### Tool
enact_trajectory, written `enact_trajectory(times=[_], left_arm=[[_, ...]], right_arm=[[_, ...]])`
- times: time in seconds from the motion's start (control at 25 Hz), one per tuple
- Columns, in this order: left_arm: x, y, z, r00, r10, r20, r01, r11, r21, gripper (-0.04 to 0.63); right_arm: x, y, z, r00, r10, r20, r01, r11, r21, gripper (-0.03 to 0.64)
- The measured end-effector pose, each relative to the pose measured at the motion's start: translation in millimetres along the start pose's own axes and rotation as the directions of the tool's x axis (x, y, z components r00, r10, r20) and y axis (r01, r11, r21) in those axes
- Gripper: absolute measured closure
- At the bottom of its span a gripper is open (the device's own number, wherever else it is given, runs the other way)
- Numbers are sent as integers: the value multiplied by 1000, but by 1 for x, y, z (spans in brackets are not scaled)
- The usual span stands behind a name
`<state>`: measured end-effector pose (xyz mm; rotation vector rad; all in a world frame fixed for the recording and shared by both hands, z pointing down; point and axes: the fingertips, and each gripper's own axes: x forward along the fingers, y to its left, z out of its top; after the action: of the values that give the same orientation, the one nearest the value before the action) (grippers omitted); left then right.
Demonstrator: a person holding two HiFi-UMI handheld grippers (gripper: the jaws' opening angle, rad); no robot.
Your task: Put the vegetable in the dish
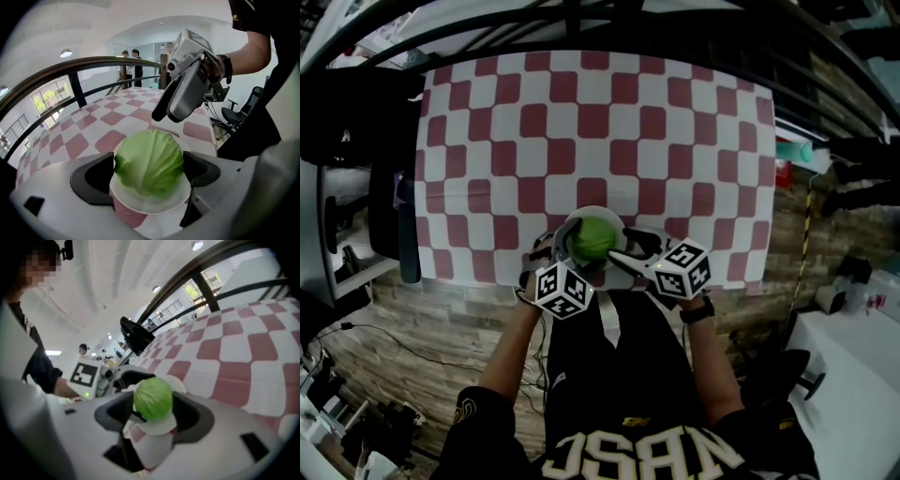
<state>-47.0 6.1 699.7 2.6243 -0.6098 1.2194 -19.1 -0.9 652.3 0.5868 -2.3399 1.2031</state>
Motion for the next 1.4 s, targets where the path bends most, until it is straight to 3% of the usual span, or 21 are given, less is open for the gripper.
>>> enact_trajectory(times=[0.12,0.24,0.4,0.52,0.64,0.72,0.8,0.92,1.04,1.16,1.28,1.4], left_arm=[[-6,5,11,999,3,48,0,998,-69,123],[-26,27,29,991,73,111,-55,986,-155,123],[-77,56,65,952,209,222,-130,937,-323,124],[-121,80,99,897,319,307,-162,881,-445,126],[-165,107,141,815,434,385,-216,843,-492,157],[-197,124,169,744,504,439,-258,823,-507,273],[-227,136,192,674,556,486,-291,805,-517,358],[-266,146,216,591,602,536,-317,785,-532,446],[-296,153,229,521,642,563,-345,762,-549,535],[-315,157,238,476,652,591,-364,757,-543,575],[-325,154,246,457,634,624,-374,773,-512,577],[-330,154,249,441,632,637,-386,774,-502,577]], right_arm=[[-12,0,14,998,-39,46,41,999,-34,350],[-27,7,39,991,-66,117,77,993,-91,350],[-60,33,79,960,-112,255,153,978,-144,350],[-88,61,118,912,-131,388,210,963,-169,354],[-117,86,166,840,-166,517,330,912,-244,417],[-135,104,198,788,-173,591,415,858,-303,489],[-150,126,224,742,-157,651,466,820,-333,516],[-167,155,253,687,-136,714,503,797,-334,574],[-170,176,269,658,-128,742,521,788,-327,594],[-166,193,279,638,-99,763,523,784,-336,598],[-161,203,283,630,-78,772,516,785,-342,600],[-155,207,285,629,-82,773,528,775,-347,600]])
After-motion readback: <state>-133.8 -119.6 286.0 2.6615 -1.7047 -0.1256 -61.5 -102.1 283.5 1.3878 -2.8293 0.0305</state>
